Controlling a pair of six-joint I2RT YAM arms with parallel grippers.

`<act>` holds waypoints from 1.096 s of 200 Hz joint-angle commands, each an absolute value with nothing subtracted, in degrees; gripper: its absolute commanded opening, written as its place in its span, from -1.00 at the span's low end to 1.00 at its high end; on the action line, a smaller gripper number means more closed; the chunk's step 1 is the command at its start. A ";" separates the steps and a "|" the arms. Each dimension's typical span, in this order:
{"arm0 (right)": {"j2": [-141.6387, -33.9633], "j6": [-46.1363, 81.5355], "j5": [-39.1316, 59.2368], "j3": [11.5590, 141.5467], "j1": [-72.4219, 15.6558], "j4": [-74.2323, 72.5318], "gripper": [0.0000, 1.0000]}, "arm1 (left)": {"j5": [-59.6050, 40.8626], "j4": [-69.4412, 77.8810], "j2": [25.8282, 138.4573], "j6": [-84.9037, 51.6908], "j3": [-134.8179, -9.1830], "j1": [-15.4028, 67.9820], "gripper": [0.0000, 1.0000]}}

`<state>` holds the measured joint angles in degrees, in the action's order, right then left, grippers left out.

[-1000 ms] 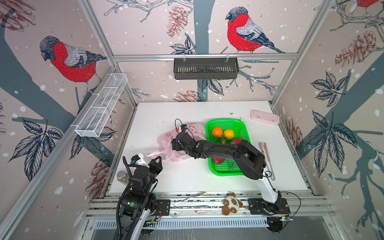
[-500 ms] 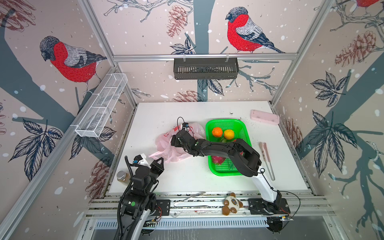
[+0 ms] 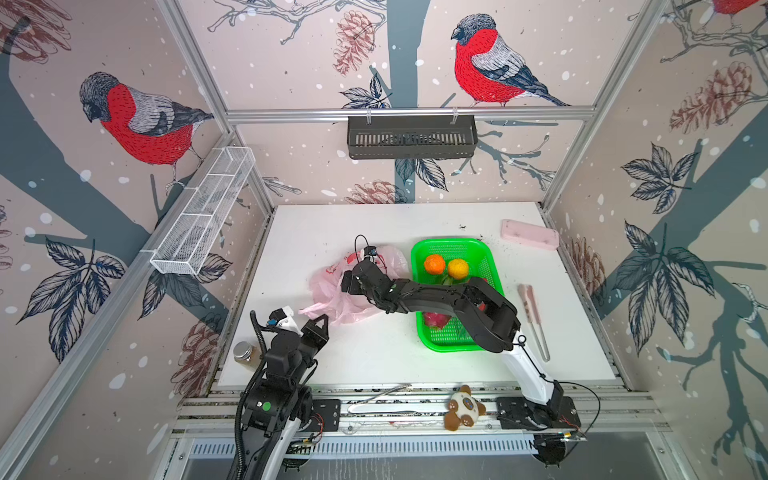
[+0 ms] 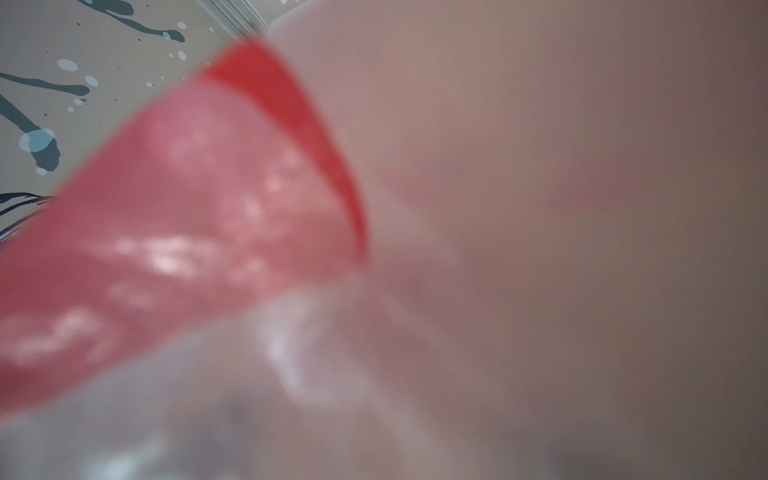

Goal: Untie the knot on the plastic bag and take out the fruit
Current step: 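Reach the right gripper deep into the pink bag toward the remaining fruit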

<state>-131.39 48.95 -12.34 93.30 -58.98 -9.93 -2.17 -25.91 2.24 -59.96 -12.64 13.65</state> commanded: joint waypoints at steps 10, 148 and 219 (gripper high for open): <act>-130.51 46.71 -12.55 92.75 -59.11 -11.78 0.80 | 1.05 -20.97 4.09 -56.74 -15.20 13.71 -1.00; -118.80 52.26 -23.67 77.90 -67.19 -12.75 0.80 | 3.82 -8.44 14.02 -51.59 -22.03 13.71 -1.00; -125.28 39.55 -24.92 87.10 -65.85 -10.81 0.87 | 2.16 -15.31 7.51 -53.39 -21.27 13.71 -1.00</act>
<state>-123.24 46.11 -23.38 84.58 -66.52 -11.64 2.94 -14.06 8.93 -52.82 -21.12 13.65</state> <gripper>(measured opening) 0.930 0.062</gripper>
